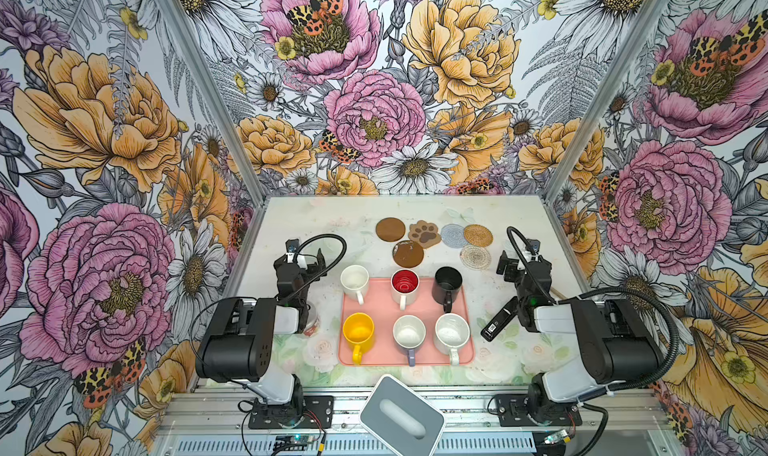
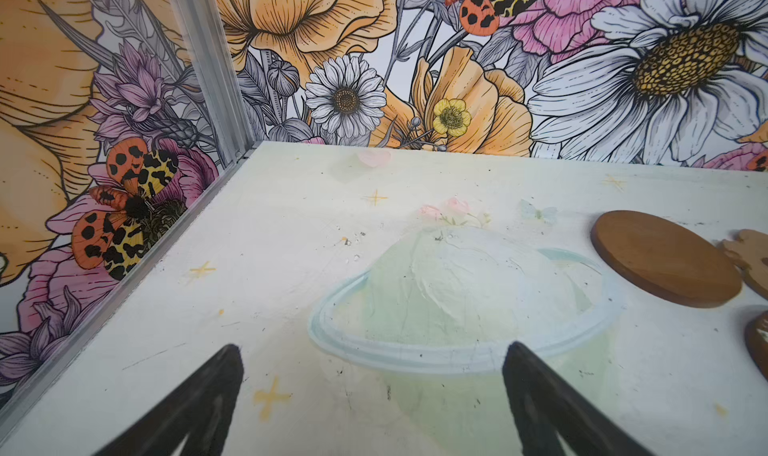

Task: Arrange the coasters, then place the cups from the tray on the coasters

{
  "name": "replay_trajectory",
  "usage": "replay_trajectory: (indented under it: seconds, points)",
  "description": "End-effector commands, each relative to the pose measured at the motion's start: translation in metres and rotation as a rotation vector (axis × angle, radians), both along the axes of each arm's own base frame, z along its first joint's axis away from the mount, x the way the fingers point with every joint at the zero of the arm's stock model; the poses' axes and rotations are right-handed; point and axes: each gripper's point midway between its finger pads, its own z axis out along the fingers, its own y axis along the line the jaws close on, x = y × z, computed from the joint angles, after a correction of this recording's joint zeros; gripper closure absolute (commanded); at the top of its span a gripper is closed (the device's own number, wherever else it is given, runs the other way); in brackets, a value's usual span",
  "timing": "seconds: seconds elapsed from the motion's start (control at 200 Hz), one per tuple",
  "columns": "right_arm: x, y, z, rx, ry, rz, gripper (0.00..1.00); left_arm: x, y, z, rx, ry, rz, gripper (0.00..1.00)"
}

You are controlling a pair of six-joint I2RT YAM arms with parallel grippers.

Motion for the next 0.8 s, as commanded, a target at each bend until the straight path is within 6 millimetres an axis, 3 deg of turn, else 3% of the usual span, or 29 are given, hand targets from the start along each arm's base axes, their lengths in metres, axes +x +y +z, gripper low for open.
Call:
replay_trajectory:
  seconds: [0.0, 0.796]
  points:
    - [0.0024, 0.0007, 0.0070, 0.008, -0.035, -0.007, 0.01, 0.0005, 0.0038, 0.0072, -0.017, -0.023, 0.021, 0.01]
    - [0.0029, 0.0011, 0.0072, 0.010, -0.035, -0.005, 0.01, 0.0005, 0.0044, 0.0069, -0.012, -0.021, 0.027, 0.01]
